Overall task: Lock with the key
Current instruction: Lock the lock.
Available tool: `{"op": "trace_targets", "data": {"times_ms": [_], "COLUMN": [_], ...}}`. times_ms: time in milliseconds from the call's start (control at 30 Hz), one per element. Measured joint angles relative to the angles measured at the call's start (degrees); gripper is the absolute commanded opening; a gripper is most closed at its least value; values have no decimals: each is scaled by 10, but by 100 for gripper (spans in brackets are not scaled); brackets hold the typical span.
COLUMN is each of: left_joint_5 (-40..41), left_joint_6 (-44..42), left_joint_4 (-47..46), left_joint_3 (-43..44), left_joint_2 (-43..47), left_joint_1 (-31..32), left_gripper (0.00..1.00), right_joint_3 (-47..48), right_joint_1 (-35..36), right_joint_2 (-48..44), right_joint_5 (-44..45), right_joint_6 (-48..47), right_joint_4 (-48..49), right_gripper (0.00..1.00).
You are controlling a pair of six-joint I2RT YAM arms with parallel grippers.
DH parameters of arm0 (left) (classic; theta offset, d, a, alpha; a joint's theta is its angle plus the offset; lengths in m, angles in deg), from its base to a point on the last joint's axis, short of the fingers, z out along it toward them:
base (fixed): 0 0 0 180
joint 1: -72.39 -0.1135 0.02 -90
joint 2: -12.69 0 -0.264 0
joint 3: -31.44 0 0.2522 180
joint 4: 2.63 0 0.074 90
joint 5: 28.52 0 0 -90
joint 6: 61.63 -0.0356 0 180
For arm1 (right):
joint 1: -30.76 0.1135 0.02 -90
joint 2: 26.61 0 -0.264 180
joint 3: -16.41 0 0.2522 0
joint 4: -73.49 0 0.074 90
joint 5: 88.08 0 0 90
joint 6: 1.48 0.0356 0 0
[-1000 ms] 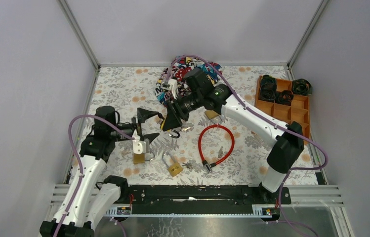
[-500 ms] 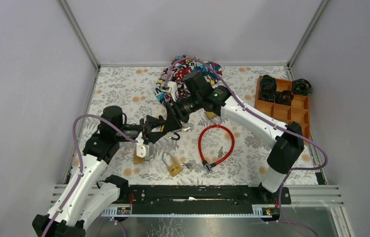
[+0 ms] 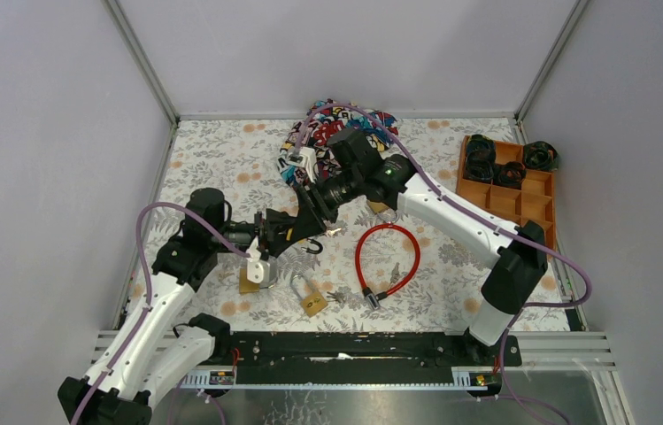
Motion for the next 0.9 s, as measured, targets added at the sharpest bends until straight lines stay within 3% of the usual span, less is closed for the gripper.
{"op": "trace_targets", "data": {"times_ms": [67,133,200,267,333,533,800,900], "left_joint_5": [0,1,3,9,22,67,90,74], "left_joint_6": [0,0,2,13,35,104,450,539], "left_joint_4": [1,1,0,-2,-2,-3,-47,-48], "left_joint_3": [1,2,2,3,4,4,44,46], "left_joint_2": [0,0,0,-2,-3,4,-52,-56], "left_joint_1": [0,0,1,3,4,5,7,10], "left_gripper": [0,0,0,0,0,0,0,0], "right_joint_3": [0,0,2,6,7,-30,-200,-237], "right_joint_1": [0,0,0,0,-2,-43,-23,-17], "right_joint_2": [-1,-2,-2,-3,-10,-100,-288,-338], "right_joint_5": [0,3,8,16,37,116,162,167], "right_joint_6": [0,0,-1,-2,-3,4,-105,-151], "right_joint_4": [0,-1,-4,-14,-26,-36,39,82], "right_gripper": [2,36,55,84,95,100,100,89]}}
